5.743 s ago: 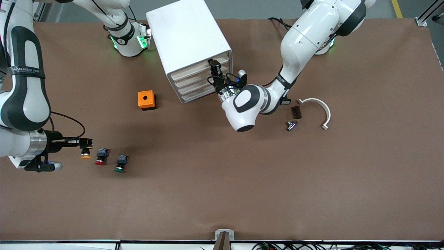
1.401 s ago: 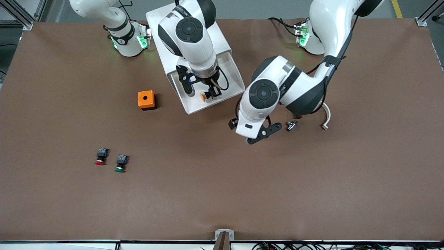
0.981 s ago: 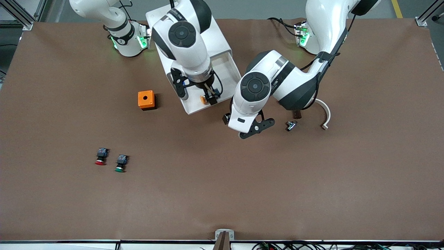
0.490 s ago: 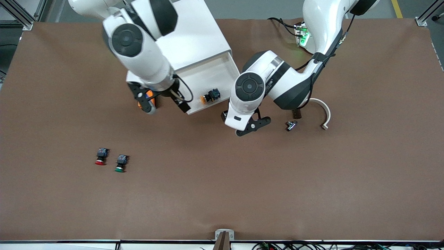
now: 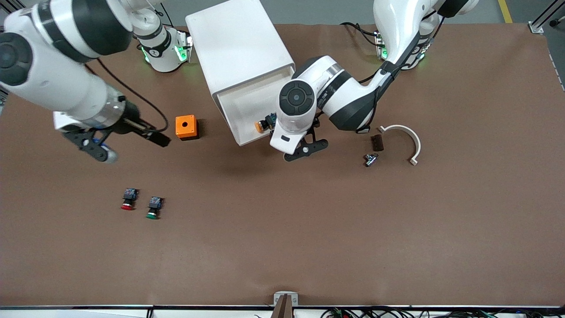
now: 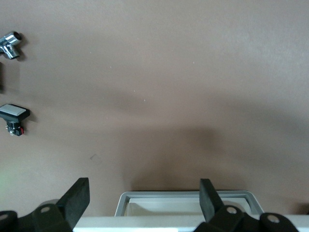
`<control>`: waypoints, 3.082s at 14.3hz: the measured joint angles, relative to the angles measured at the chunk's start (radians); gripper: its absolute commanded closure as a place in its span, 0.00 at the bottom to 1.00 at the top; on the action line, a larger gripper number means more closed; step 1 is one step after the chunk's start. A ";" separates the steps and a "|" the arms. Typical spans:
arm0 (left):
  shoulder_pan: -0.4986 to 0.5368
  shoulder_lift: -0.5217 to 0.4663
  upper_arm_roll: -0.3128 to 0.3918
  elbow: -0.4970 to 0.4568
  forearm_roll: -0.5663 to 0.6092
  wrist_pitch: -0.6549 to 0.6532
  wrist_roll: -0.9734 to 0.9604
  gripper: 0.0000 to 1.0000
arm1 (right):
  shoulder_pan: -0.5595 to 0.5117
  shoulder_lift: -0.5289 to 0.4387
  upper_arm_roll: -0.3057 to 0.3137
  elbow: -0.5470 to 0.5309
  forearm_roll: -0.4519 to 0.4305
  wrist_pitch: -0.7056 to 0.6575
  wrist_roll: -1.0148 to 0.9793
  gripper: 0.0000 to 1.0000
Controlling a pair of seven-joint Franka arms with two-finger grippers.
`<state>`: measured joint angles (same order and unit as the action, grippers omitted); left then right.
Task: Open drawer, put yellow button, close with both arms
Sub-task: 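Lower the button into the drawer and open the right gripper, then push the drawer closed with the left gripper while the right gripper withdraws, then release the drawer front and pull the left gripper back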
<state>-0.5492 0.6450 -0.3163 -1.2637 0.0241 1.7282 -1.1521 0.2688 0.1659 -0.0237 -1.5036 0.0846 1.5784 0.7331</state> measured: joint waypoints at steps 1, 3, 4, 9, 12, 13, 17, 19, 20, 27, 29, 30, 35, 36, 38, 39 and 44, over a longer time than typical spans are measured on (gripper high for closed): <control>-0.006 0.000 0.000 -0.002 0.000 0.001 0.000 0.00 | -0.023 -0.007 0.000 0.000 -0.034 0.000 -0.077 0.00; -0.019 0.002 -0.001 -0.005 0.000 0.002 0.000 0.00 | -0.083 -0.026 0.000 0.000 -0.065 -0.002 -0.253 0.00; -0.026 0.005 -0.001 -0.006 0.000 0.006 0.000 0.00 | -0.122 -0.035 0.000 0.000 -0.069 -0.003 -0.352 0.00; -0.054 0.012 -0.001 -0.006 -0.022 0.015 0.000 0.00 | -0.325 -0.055 -0.002 -0.001 -0.070 -0.004 -0.741 0.00; -0.066 0.013 -0.001 -0.011 -0.045 0.015 0.000 0.00 | -0.390 -0.058 -0.001 -0.001 -0.070 0.000 -0.879 0.00; -0.071 0.013 -0.001 -0.013 -0.050 0.015 0.000 0.00 | -0.406 -0.061 -0.001 -0.001 -0.070 0.004 -0.908 0.00; -0.109 0.017 -0.002 -0.025 -0.091 0.015 0.000 0.00 | -0.427 -0.110 0.000 -0.021 -0.070 0.042 -0.981 0.00; -0.126 0.018 -0.002 -0.027 -0.110 0.015 0.000 0.00 | -0.433 -0.178 0.000 -0.083 -0.070 0.074 -0.994 0.00; -0.130 0.018 -0.002 -0.028 -0.121 0.015 0.000 0.00 | -0.434 -0.210 0.000 -0.111 -0.070 0.069 -0.995 0.00; -0.160 0.020 -0.002 -0.038 -0.211 0.015 0.000 0.00 | -0.408 -0.255 0.031 -0.144 -0.070 0.047 -0.995 0.00; -0.170 0.020 -0.002 -0.048 -0.230 0.015 0.000 0.00 | -0.403 -0.256 0.031 -0.143 -0.070 0.047 -0.991 0.00; -0.174 0.021 -0.002 -0.053 -0.241 0.015 0.000 0.00 | -0.396 -0.256 0.030 -0.143 -0.070 0.047 -0.974 0.00; -0.181 0.021 0.000 -0.066 -0.254 0.016 0.000 0.00 | -0.248 -0.256 -0.070 -0.141 -0.070 0.025 -0.854 0.00; -0.181 0.021 0.000 -0.067 -0.254 0.016 0.000 0.00 | -0.228 -0.256 -0.099 -0.140 -0.070 0.025 -0.854 0.00; -0.179 0.021 0.000 -0.067 -0.257 0.016 0.000 0.00 | -0.222 -0.256 -0.120 -0.138 -0.070 0.023 -0.854 0.00; -0.177 0.021 0.001 -0.067 -0.259 0.016 0.000 0.00 | -0.224 -0.256 -0.122 -0.136 -0.070 0.018 -0.853 0.00; -0.064 -0.011 0.012 -0.054 -0.259 0.021 0.000 0.00 | -0.223 -0.256 -0.122 -0.126 -0.070 0.015 -0.849 0.00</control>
<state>-0.6134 0.6338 -0.3043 -1.3174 -0.2353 1.7488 -1.1521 0.0457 -0.0900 -0.1458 -1.6298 0.0142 1.5931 -0.1158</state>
